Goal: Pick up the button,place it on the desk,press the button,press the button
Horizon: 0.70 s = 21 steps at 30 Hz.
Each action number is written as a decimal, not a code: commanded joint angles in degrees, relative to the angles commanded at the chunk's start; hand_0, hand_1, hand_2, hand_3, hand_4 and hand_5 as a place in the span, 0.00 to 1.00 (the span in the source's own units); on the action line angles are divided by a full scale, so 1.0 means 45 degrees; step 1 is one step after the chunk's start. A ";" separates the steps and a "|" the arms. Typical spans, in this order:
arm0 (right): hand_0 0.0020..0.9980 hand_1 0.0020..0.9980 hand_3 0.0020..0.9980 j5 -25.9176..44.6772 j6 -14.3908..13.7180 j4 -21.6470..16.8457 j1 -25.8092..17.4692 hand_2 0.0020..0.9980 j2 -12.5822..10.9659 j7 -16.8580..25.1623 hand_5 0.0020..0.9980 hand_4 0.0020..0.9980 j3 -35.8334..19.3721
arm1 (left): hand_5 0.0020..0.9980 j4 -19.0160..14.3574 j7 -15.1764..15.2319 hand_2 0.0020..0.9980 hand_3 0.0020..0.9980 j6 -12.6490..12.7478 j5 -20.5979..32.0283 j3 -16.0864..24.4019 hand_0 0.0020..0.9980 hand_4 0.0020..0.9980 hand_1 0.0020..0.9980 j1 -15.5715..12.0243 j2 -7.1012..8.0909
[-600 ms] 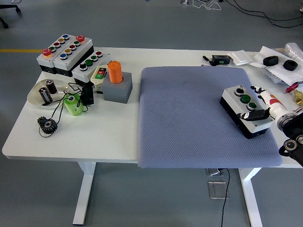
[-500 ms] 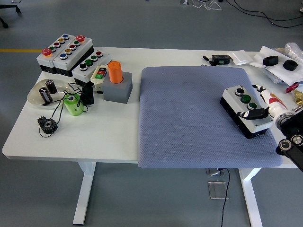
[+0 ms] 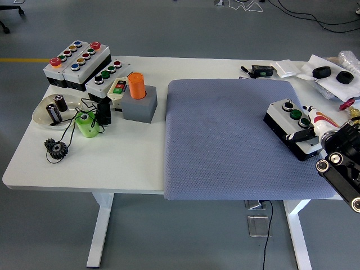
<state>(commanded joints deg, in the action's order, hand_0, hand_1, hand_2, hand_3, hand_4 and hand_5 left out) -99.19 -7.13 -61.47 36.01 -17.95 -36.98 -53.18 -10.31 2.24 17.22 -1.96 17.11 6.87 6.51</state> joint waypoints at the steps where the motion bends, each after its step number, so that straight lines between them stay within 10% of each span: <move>1: 0.70 0.74 1.00 -0.0126 0.0113 0.0106 0.0113 0.87 -0.0015 0.0000 0.11 0.89 0.0067 | 1.00 0.0000 0.0006 0.72 0.51 0.0005 0.0016 0.0009 0.66 0.33 0.72 0.0008 0.0001; 3: 0.70 0.74 1.00 -0.0285 0.0265 0.0276 0.0325 0.87 -0.0060 0.0000 0.11 0.89 0.0248 | 1.00 0.0000 0.0018 0.72 0.51 0.0006 0.0070 -0.0016 0.66 0.33 0.72 0.0021 0.0008; 4: 0.44 0.49 1.00 -0.0316 0.0310 0.0324 0.0392 0.62 -0.0077 0.0000 0.09 0.88 0.0323 | 1.00 0.0000 0.0020 0.72 0.51 0.0005 0.0084 -0.0024 0.66 0.33 0.72 0.0024 0.0010; 21: 0.22 0.32 0.82 -0.0679 0.1203 0.1125 0.1089 0.47 -0.0461 0.0000 0.10 0.87 0.1742 | 1.00 0.0000 0.0048 0.72 0.51 0.0001 0.0238 -0.0131 0.66 0.33 0.72 0.0045 0.0025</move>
<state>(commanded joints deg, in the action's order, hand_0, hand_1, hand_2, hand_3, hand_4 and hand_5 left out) -102.25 -1.72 -56.41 40.91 -20.02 -36.98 -45.34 -10.31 2.46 17.22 -0.89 16.52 7.07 6.62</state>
